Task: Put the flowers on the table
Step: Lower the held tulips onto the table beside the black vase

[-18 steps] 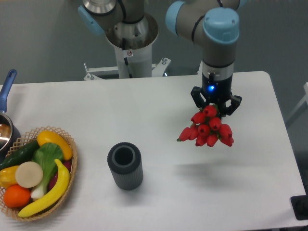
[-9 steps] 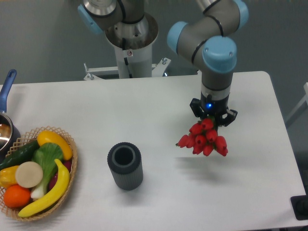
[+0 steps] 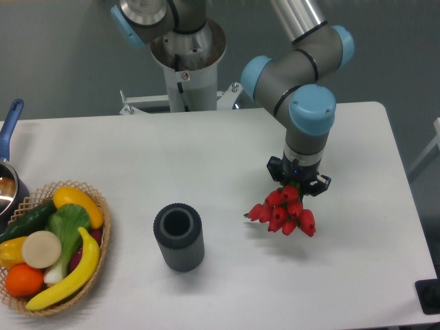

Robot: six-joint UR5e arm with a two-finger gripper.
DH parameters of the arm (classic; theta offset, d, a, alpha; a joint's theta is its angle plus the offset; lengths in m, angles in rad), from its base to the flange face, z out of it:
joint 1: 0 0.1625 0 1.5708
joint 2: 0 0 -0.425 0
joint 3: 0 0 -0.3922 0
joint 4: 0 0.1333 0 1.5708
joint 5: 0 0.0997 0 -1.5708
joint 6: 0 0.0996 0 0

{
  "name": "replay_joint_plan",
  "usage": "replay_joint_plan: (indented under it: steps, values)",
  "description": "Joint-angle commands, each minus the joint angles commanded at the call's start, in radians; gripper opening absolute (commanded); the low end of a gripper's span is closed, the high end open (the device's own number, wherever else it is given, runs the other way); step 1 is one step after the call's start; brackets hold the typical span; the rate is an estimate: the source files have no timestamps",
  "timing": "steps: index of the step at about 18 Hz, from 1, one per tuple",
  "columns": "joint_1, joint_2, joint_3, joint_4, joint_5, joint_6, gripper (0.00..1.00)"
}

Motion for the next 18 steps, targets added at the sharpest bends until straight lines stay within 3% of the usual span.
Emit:
replay_joint_plan:
  steps: [11, 14, 16, 18]
  values:
    - [-0.018, -0.037, 0.005, 0.000, 0.003, -0.002, 0.46]
    - [-0.023, -0.038, 0.014, 0.000, 0.002, 0.000, 0.60]
    - [-0.023, -0.041, 0.018, 0.005, 0.000, 0.008, 0.84]
    - [-0.021, -0.041, 0.029, 0.005, 0.000, 0.009, 0.94]
